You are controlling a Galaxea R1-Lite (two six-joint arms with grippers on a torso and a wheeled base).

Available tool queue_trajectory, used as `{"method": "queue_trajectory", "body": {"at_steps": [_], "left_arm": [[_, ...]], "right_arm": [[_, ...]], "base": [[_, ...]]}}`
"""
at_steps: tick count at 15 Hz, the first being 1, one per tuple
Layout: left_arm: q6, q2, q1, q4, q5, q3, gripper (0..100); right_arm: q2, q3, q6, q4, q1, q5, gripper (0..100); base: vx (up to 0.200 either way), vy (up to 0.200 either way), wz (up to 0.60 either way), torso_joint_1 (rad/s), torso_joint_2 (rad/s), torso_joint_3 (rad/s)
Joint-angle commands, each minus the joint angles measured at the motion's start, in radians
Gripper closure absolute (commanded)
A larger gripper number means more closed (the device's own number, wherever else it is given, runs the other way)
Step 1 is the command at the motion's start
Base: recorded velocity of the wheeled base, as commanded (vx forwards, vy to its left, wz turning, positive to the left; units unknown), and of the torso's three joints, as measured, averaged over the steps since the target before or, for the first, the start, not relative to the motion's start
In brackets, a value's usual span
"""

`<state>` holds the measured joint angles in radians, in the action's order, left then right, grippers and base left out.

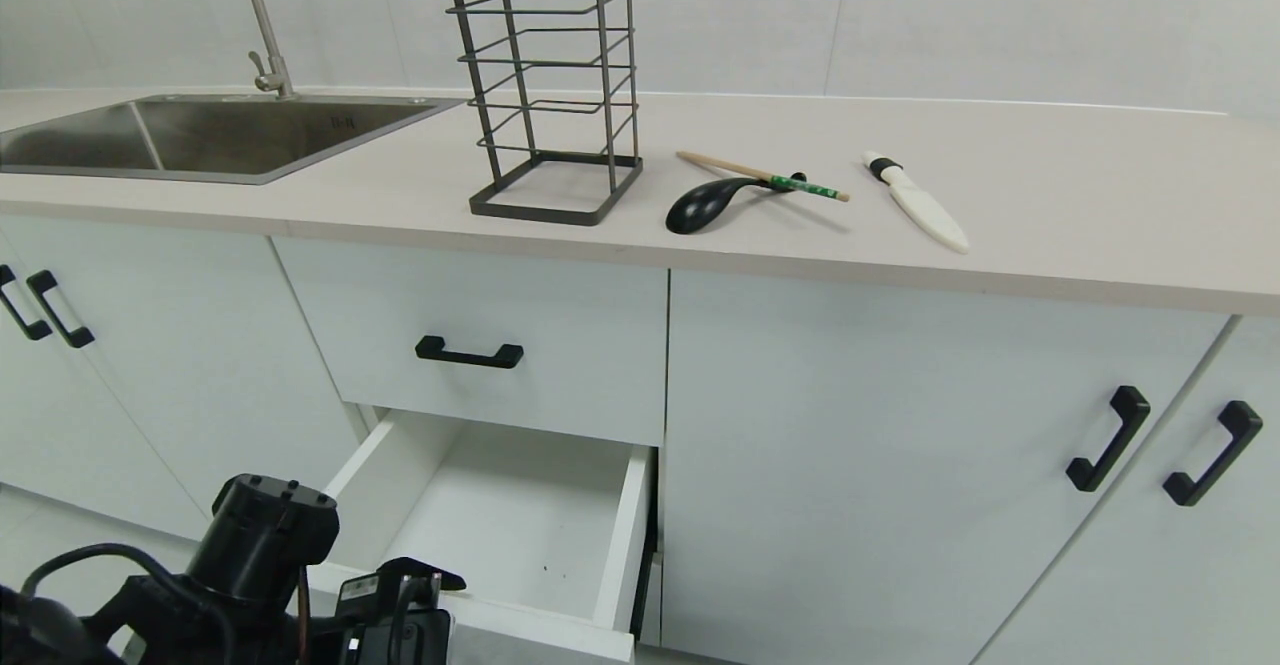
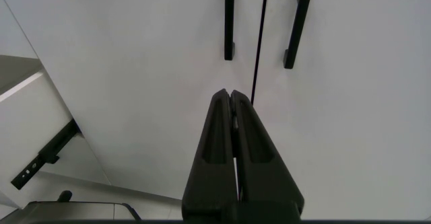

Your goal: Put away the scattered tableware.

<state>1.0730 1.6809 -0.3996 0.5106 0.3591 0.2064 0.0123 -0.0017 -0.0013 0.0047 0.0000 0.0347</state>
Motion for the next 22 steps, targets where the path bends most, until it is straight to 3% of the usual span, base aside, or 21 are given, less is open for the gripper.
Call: {"method": "queue_trajectory", "body": {"at_steps": [1,3,4,6,8,9,10,12,13,14,15,16,17,18,22], "left_arm": [[-0.013,-0.038,-0.010,0.003,0.000,-0.008,0],[-0.019,-0.109,-0.013,0.000,0.014,-0.041,0],[-0.038,-0.165,-0.018,-0.001,0.030,-0.056,0],[-0.192,-0.332,-0.085,-0.015,0.067,-0.055,0],[-0.360,-0.452,-0.097,0.006,0.064,-0.032,0],[-0.410,-0.494,-0.090,0.011,0.060,-0.030,0],[-0.493,-0.550,-0.087,0.020,0.046,-0.030,0],[-0.597,-0.644,-0.053,0.022,-0.034,-0.030,0],[-0.624,-0.664,-0.042,0.022,-0.046,-0.030,0],[-0.712,-0.730,0.013,0.023,-0.074,-0.030,0],[-0.742,-0.765,0.067,0.028,-0.092,-0.027,0],[-0.766,-0.849,0.202,0.043,-0.111,-0.018,0],[-0.778,-0.908,0.292,0.051,-0.109,-0.018,0],[-0.786,-0.986,0.346,0.065,-0.108,-0.028,0],[-0.782,-1.350,0.352,0.040,-0.108,-0.122,0]], "right_arm": [[0.001,0.000,0.000,0.000,0.000,0.001,100],[0.001,0.000,0.000,0.000,0.000,0.001,100],[0.001,0.000,0.000,0.000,0.000,0.001,100],[0.001,0.000,0.000,0.000,0.000,0.001,100],[0.001,0.000,0.000,0.000,0.000,0.001,100],[0.001,0.000,0.000,0.000,0.000,0.001,100],[0.001,0.000,0.000,0.000,0.000,0.001,100],[0.001,0.000,0.000,0.000,0.000,0.001,100],[0.001,0.000,0.000,0.000,0.000,0.001,100],[0.001,0.000,0.000,0.000,0.000,0.001,100],[0.001,0.000,0.000,0.000,0.000,0.001,100],[0.001,0.000,0.000,0.000,0.000,0.001,100],[0.001,0.000,0.000,0.000,0.000,0.001,100],[0.001,0.000,0.000,0.000,0.000,0.001,100],[0.001,0.000,0.000,0.000,0.000,0.001,100]], "base": [[0.000,0.000,0.00,0.000,0.00,0.000],[0.000,0.000,0.00,0.000,0.00,0.000],[0.000,0.000,0.00,0.000,0.00,0.000],[0.000,0.000,0.00,0.000,0.00,0.000],[0.000,0.000,0.00,0.000,0.00,0.000],[0.000,0.000,0.00,0.000,0.00,0.000],[0.000,0.000,0.00,0.000,0.00,0.000],[0.000,0.000,0.00,0.000,0.00,0.000],[0.000,0.000,0.00,0.000,0.00,0.000],[0.000,0.000,0.00,0.000,0.00,0.000],[0.000,0.000,0.00,0.000,0.00,0.000],[0.000,0.000,0.00,0.000,0.00,0.000],[0.000,0.000,0.00,0.000,0.00,0.000],[0.000,0.000,0.00,0.000,0.00,0.000],[0.000,0.000,0.00,0.000,0.00,0.000]]}}
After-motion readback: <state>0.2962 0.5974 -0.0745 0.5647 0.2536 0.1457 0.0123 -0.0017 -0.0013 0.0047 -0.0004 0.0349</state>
